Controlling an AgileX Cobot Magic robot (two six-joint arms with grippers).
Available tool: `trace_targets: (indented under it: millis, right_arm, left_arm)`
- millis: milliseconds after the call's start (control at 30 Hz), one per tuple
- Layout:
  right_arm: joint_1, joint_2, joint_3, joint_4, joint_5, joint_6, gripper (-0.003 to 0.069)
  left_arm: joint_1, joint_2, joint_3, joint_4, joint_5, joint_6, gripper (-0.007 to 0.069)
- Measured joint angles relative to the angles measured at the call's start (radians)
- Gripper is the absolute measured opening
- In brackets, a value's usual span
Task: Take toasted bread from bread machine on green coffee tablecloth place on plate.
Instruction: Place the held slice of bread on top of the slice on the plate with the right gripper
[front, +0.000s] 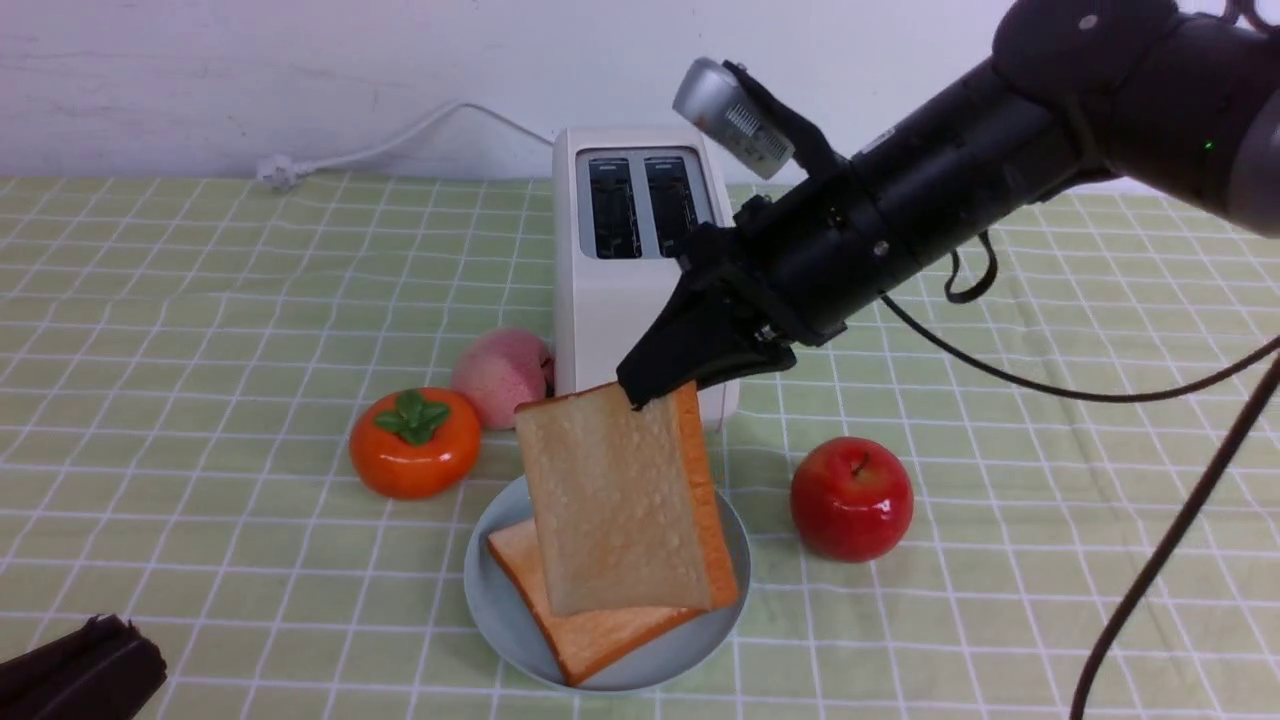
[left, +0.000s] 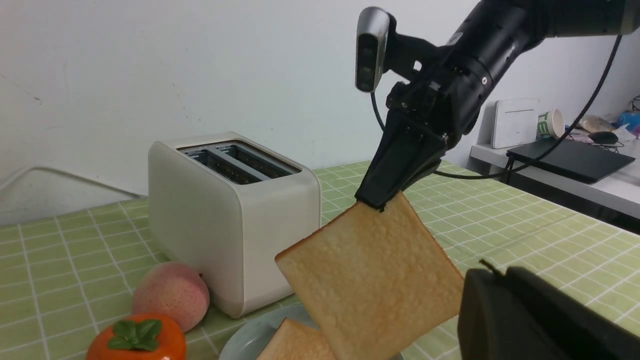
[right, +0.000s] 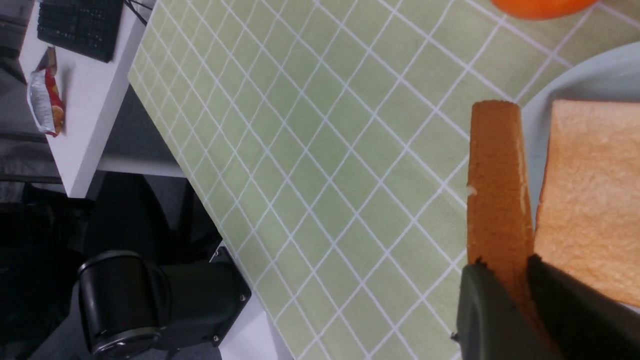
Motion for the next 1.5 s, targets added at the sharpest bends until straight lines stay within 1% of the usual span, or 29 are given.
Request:
trace_targets:
  millis: [167, 267, 300, 333, 367, 433, 533, 633, 700, 833, 967, 1067, 1200, 1233, 1267, 1367, 1400, 1433, 1467, 1500]
  right_arm:
    - [0.0, 0.046, 0.0, 0.035, -0.003, -0.003, 0.0092]
    - [0.0, 0.082, 0.0, 0.114, -0.009, -0.043, 0.0092]
    - [0.0, 0.084, 0.0, 0.119, -0.009, -0.045, 0.0092]
    - [0.0, 0.098, 0.0, 0.149, -0.021, -0.062, 0.0092]
    - [0.0, 0.102, 0.0, 0.154, -0.023, -0.064, 0.0092]
    - [0.0, 0.12, 0.0, 0.171, -0.046, -0.074, 0.0092]
    - [0.0, 0.145, 0.0, 0.172, -0.061, -0.078, 0.0092]
    - [0.0, 0.163, 0.0, 0.172, -0.068, -0.081, 0.0092]
    - [0.0, 0.169, 0.0, 0.171, -0.077, -0.082, 0.0092]
    - [0.0, 0.178, 0.0, 0.168, -0.107, -0.081, 0.0092]
    - [0.0, 0.181, 0.0, 0.16, -0.141, -0.066, 0.0092]
    - [0.0, 0.181, 0.0, 0.126, -0.15, -0.037, 0.0099]
    - [0.0, 0.181, 0.0, 0.055, -0.157, 0.017, 0.0154]
    - [0.0, 0.181, 0.0, -0.003, -0.16, 0.049, 0.0215]
    - [0.0, 0.181, 0.0, -0.01, -0.16, 0.052, 0.0223]
    - [-0.001, 0.181, 0.0, -0.097, -0.168, 0.082, 0.0325]
    - [-0.005, 0.181, -0.001, -0.154, -0.172, 0.092, 0.0397]
    - [-0.012, 0.181, -0.006, -0.181, -0.17, 0.096, 0.0433]
    - [-0.013, 0.181, -0.007, -0.186, -0.169, 0.098, 0.044]
    - [-0.025, 0.181, -0.023, -0.222, -0.158, 0.1, 0.0481]
  left_arm:
    - [0.0, 0.0, 0.0, 0.001, 0.0, 0.0, 0.0023]
    - [0.0, 0.0, 0.0, 0.014, 0.013, 0.0, 0.0024]
    - [0.0, 0.0, 0.0, 0.014, 0.014, 0.0, 0.0024]
    - [0.0, 0.0, 0.0, 0.035, 0.034, 0.0, 0.0024]
    - [0.0, 0.0, 0.0, 0.038, 0.037, 0.0, 0.0024]
    - [0.0, 0.0, 0.0, 0.088, 0.076, 0.0, 0.0024]
    - [0.0, 0.0, 0.009, 0.181, 0.149, -0.027, 0.0024]
    - [0.0, 0.0, 0.043, 0.261, 0.191, -0.095, 0.0024]
    - [0.0, 0.0, 0.06, 0.291, 0.202, -0.127, 0.0024]
    - [0.0, 0.0, 0.065, 0.31, 0.177, -0.168, 0.0024]
    - [0.0, 0.0, 0.065, 0.312, 0.17, -0.174, 0.0024]
    - [0.0, 0.0, 0.065, 0.313, 0.17, -0.176, 0.0024]
    - [0.0, 0.0, 0.065, 0.313, 0.17, -0.176, 0.0024]
    - [0.0, 0.0, 0.065, 0.313, 0.17, -0.176, 0.0024]
    - [0.0, 0.0, 0.065, 0.313, 0.17, -0.176, 0.0024]
    - [0.0, 0.0, 0.065, 0.313, 0.17, -0.177, 0.0024]
    - [0.0, 0.0, 0.065, 0.313, 0.168, -0.177, 0.0024]
    - [0.0, 0.0, 0.065, 0.313, 0.165, -0.177, 0.0024]
    - [0.0, 0.0, 0.065, 0.313, 0.163, -0.177, 0.0024]
    - [0.0, 0.0, 0.065, 0.313, 0.158, -0.177, 0.0024]
